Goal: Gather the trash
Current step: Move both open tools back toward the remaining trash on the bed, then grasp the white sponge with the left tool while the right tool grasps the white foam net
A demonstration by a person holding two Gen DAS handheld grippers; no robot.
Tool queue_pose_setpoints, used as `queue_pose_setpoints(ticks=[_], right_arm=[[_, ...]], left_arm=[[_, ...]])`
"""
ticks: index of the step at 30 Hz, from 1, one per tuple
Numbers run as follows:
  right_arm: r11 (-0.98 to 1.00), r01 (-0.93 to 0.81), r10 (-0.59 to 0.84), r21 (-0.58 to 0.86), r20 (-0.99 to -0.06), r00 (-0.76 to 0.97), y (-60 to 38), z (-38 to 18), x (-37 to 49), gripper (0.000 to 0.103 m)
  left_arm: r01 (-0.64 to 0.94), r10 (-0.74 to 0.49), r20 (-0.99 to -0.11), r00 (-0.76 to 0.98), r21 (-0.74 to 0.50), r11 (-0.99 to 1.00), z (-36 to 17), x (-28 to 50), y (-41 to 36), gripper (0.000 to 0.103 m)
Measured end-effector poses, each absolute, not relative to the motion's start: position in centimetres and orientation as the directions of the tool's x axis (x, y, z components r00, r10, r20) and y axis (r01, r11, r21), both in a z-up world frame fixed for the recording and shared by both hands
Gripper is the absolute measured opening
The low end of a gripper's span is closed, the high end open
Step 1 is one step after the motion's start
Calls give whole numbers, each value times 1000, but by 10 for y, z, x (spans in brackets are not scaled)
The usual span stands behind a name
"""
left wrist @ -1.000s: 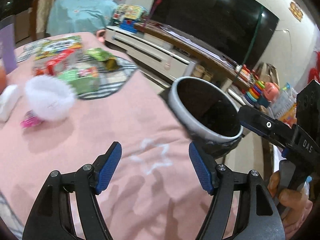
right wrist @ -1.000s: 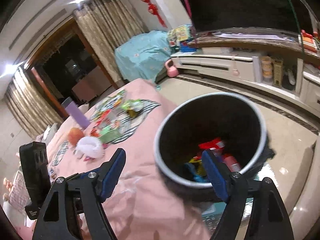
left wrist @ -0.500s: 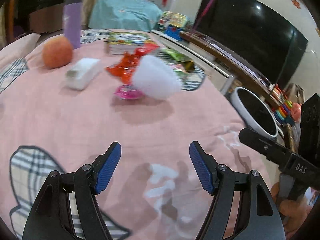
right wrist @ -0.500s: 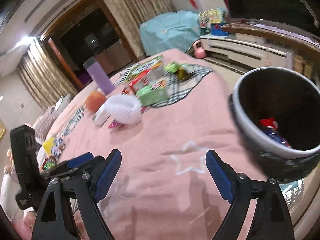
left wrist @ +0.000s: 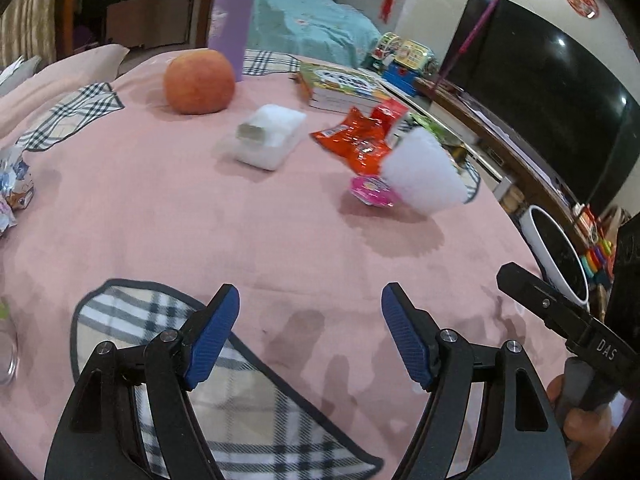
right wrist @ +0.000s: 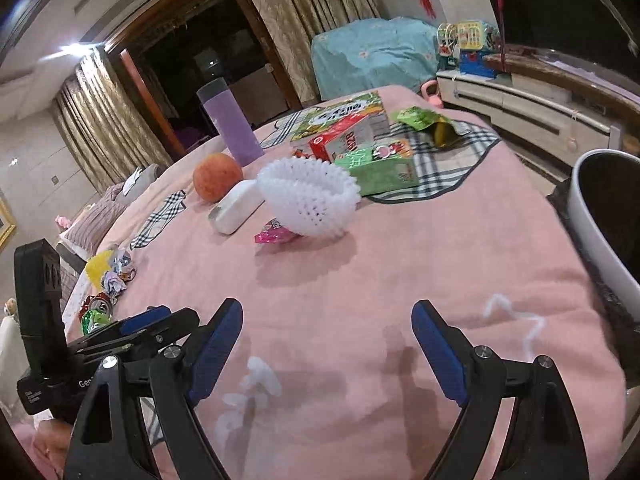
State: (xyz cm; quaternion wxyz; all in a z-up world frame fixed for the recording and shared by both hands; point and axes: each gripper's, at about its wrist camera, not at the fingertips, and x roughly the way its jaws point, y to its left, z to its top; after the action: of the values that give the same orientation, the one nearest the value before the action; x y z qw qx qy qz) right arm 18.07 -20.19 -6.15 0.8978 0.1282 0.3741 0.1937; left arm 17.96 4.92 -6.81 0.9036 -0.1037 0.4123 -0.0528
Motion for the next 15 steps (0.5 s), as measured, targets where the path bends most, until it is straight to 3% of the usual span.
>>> queue_pose_setpoints(ticks=[15], right_arm=[[883, -265, 461, 388, -606, 648, -178, -59, 222, 88]], left_arm=[[-5, -117, -757, 643, -157, 988, -68, 240, 69, 76]])
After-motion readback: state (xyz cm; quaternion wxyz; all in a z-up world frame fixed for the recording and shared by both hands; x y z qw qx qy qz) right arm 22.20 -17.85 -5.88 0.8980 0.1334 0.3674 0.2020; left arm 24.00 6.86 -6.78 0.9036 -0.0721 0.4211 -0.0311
